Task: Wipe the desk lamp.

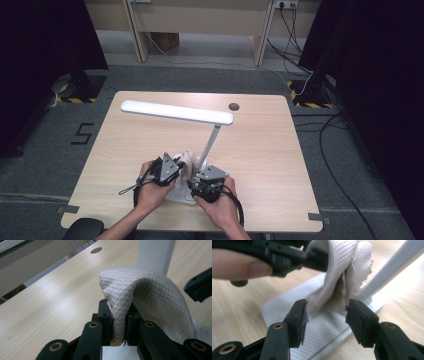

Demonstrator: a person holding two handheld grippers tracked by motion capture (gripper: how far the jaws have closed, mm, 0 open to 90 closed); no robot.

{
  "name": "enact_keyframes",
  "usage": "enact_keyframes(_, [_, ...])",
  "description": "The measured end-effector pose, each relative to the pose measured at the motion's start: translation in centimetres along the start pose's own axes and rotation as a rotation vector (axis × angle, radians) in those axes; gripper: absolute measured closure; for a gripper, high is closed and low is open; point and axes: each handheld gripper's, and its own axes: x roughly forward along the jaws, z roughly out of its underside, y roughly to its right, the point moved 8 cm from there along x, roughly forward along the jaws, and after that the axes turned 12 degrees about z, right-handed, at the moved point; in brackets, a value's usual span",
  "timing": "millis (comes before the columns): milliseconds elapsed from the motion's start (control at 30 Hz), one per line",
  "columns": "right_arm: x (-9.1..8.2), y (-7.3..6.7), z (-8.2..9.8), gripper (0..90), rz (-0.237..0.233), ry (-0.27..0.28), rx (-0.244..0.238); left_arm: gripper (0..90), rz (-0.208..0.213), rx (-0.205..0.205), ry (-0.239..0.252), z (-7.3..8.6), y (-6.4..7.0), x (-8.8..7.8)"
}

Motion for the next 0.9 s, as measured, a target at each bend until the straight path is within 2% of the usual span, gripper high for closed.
enact_keyframes(133, [0.1,-0.3,-0.1,42.2,0.028,0.020,-0.004,78.1,-0.004,0.010,0.003,-0.1,0.4,-0.9])
enact_keyframes(267, [0.0,-0.4,-0.1,37.3,0.054,0.024,-0.025,78.1,-0.001,0.023,0.006,-0.4,0.7,-1.4])
enact_keyframes(300, [-0.1,-0.4,-0.2,34.7,0.075,0.031,-0.043,78.0,0.001,0.033,0.009,-0.6,0.9,-1.7])
enact_keyframes(467, [-0.1,-0.2,-0.4,35.9,0.091,0.061,-0.049,78.0,0.012,0.045,0.023,-1.2,1.5,-2.1])
enact_keyframes(533, [0.0,-0.2,-0.5,40.3,0.079,0.074,-0.048,78.0,0.015,0.042,0.026,-1.2,1.6,-2.1])
enact_keyframes(633, [-0.1,0.0,-0.6,55.3,0.066,0.096,-0.053,78.0,0.027,0.043,0.032,-1.5,1.8,-2.4])
enact_keyframes(667, [-0.1,0.0,-0.6,55.3,0.066,0.096,-0.053,78.0,0.027,0.043,0.032,-1.5,1.8,-2.4])
enact_keyframes(700, [-0.4,0.3,-0.6,70.1,0.064,0.110,-0.056,78.0,0.020,0.048,0.037,-1.5,1.8,-2.5])
enact_keyframes(767, [-0.9,0.6,-0.8,81.1,0.053,0.132,-0.053,77.9,0.025,0.048,0.035,-1.4,1.8,-2.6])
enact_keyframes(833, [-1.3,0.9,-0.9,84.0,0.059,0.138,-0.052,77.7,0.029,0.042,0.037,-1.3,1.9,-2.5])
enact_keyframes(867, [-1.9,1.5,-1.1,85.7,0.071,0.152,-0.045,77.5,0.052,0.039,0.047,-1.3,2.4,-2.4])
enact_keyframes(900, [-2.2,1.9,-1.2,86.0,0.076,0.151,-0.039,77.3,0.052,0.039,0.047,-1.3,2.4,-2.4])
